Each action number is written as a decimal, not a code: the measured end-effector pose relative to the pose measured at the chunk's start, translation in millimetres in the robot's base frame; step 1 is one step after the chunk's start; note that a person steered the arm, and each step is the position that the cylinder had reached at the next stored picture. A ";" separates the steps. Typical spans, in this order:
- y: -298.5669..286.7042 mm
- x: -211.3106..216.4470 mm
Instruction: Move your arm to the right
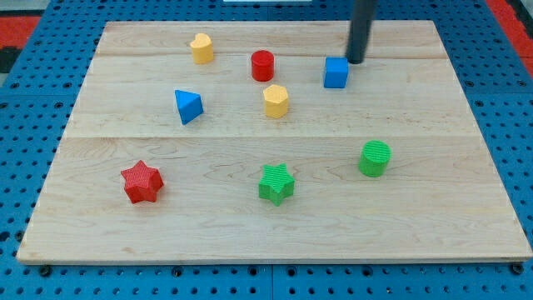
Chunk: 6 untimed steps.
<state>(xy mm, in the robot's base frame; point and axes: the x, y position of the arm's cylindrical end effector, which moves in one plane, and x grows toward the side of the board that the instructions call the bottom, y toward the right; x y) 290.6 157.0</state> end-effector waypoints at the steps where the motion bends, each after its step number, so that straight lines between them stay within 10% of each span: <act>1: 8.1 49.6; 3: -69.3 23.8; 6: 56.4 0.0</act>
